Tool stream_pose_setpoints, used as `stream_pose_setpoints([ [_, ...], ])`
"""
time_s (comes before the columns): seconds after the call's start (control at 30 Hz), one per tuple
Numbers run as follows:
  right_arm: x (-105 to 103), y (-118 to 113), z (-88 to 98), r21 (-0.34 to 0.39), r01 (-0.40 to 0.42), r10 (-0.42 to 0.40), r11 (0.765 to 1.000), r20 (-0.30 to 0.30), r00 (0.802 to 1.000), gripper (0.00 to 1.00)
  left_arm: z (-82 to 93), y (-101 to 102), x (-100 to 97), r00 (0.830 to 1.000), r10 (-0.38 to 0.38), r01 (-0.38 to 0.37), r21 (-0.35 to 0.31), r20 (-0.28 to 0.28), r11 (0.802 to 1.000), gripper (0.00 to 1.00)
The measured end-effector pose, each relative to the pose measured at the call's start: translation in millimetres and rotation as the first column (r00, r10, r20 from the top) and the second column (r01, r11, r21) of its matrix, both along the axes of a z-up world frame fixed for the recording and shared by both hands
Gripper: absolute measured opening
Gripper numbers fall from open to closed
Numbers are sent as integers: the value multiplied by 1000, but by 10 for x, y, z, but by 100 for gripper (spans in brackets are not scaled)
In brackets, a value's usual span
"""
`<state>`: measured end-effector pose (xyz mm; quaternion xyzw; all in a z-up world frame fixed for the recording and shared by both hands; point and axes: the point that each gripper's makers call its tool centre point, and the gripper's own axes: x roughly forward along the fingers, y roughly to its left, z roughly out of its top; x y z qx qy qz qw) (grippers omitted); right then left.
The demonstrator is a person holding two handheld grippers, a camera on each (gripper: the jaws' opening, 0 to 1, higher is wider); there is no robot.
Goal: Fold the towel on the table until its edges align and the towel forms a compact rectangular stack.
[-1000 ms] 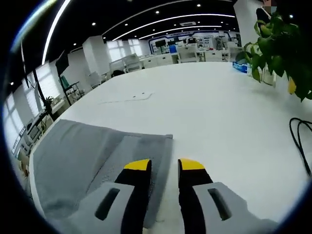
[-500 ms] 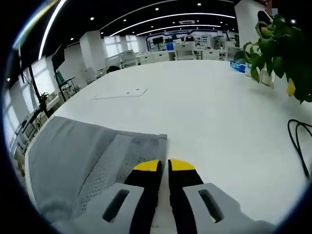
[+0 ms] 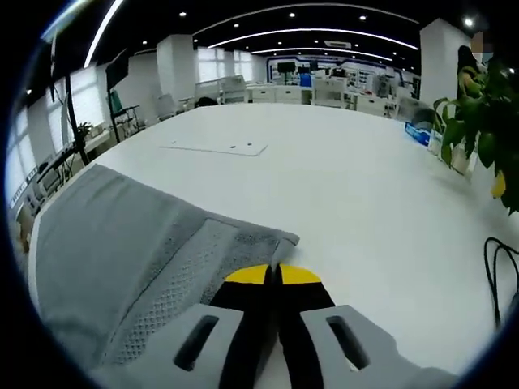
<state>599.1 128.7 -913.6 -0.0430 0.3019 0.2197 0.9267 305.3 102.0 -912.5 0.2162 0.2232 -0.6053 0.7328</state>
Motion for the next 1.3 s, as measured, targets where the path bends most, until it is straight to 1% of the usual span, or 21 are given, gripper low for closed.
stream_pose_setpoints([
  [0.13,20,-10,3,23,13,-13,1000,-1,1000,0,0,-3,-4,1000,7,-7,5,12,1000,7],
  [0.17,26,-12,-3,44,30,-30,999,-9,1000,0,1,-4,-6,1000,10,-10,7,17,1000,6],
  [0.2,34,-12,0,71,42,-41,997,-14,999,0,1,-4,-9,1000,15,-15,6,25,1000,6],
  [0.23,14,52,13,178,87,-81,980,-43,996,0,8,-5,-2,1000,25,-25,-4,16,1000,6],
  [0.27,11,58,19,216,109,-97,970,-66,993,0,39,-34,-25,996,58,-61,-57,-64,996,4],
  [0.3,20,45,10,224,115,-99,968,-84,992,0,26,-17,-17,991,81,-88,-57,-108,994,4],
  [0.33,28,28,9,197,95,-81,976,-79,994,0,18,0,25,993,73,-78,-52,-92,996,4],
  [0.37,12,57,36,175,62,-52,983,-59,997,0,17,1,27,994,69,-74,-49,-85,996,4],
  [0.43,7,68,90,164,44,-38,985,-45,998,0,12,-1,17,996,54,-58,-45,-72,997,4],
  [0.5,8,71,147,186,47,-39,981,-43,998,0,13,-4,25,996,53,-57,-45,-69,997,4],
  [0.53,9,84,178,216,51,-43,975,-45,998,0,28,-6,38,995,59,-63,-51,-75,997,4],
  [0.6,-17,87,240,226,48,-40,973,-42,998,0,54,-4,46,994,69,-75,-62,-88,995,4],
  [0.67,-39,97,282,232,35,-28,972,-34,999,0,89,8,48,994,74,-80,-70,-85,994,4],
  [0.7,-24,81,276,233,34,-27,972,-33,999,0,119,14,51,993,79,-85,-77,-85,993,4],
  [0.83,-50,95,367,255,32,-26,966,-27,999,0,260,40,86,992,103,-111,-108,-72,988,4],
  [0.93,-83,119,409,256,21,-16,967,-21,1000,0,329,61,110,992,111,-118,-118,-68,986,4],
  [1.0,-82,124,462,280,33,-28,959,-23,999,0,392,86,133,992,113,-119,-122,-51,985,4],
  [1.07,-75,120,509,287,34,-29,957,-20,999,0,461,119,158,992,122,-127,-133,-41,983,4],
  [1.13,-82,143,552,289,23,-20,957,-13,1000,0,538,151,185,988,146,-151,-155,-42,976,4],
  [1.23,-104,170,613,286,11,-9,958,-7,1000,0,623,192,198,987,159,-161,-165,-27,973,4],
  [1.3,-109,186,658,299,13,-11,954,-8,1000,0,683,226,210,985,173,-174,-174,-19,969,4],
])
